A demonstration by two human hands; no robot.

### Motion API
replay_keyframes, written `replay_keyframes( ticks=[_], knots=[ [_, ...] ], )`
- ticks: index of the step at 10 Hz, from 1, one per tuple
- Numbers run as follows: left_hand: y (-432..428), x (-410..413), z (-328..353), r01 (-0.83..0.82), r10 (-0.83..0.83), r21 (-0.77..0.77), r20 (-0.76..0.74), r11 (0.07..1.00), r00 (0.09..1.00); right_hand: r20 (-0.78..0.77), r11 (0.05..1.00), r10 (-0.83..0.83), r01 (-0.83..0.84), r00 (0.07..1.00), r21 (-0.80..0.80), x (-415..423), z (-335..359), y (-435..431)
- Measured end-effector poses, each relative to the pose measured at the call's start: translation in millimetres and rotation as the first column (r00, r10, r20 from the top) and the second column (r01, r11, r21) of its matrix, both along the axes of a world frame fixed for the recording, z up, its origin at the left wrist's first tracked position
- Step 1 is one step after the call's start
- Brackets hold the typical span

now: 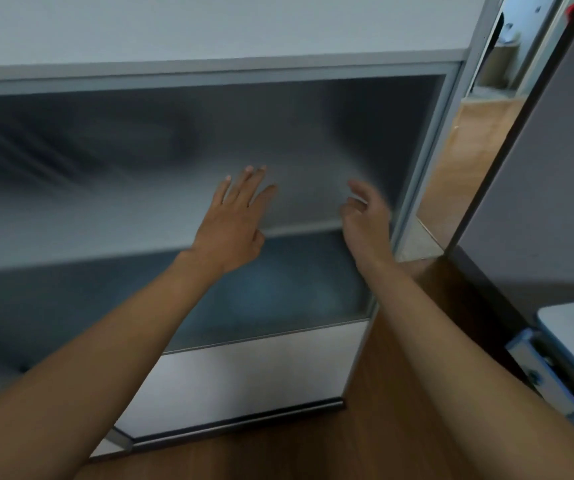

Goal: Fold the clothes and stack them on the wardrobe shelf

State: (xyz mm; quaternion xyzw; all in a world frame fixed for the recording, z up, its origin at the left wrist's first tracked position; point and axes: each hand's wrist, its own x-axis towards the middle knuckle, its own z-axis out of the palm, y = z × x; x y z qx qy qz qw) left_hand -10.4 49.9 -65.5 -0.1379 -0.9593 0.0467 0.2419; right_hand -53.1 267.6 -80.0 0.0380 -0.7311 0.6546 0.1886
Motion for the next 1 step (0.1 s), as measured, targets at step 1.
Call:
replay_keyframes(
  ticks=[1],
  knots=[
    [-25.3,28.3,9.4,0.09,-0.082,0.168,-0.054,0.982,0.995,-0.103,0.992,0.09,-0.081,0.991,0.093,15.0,-1.8,-20.1]
  ],
)
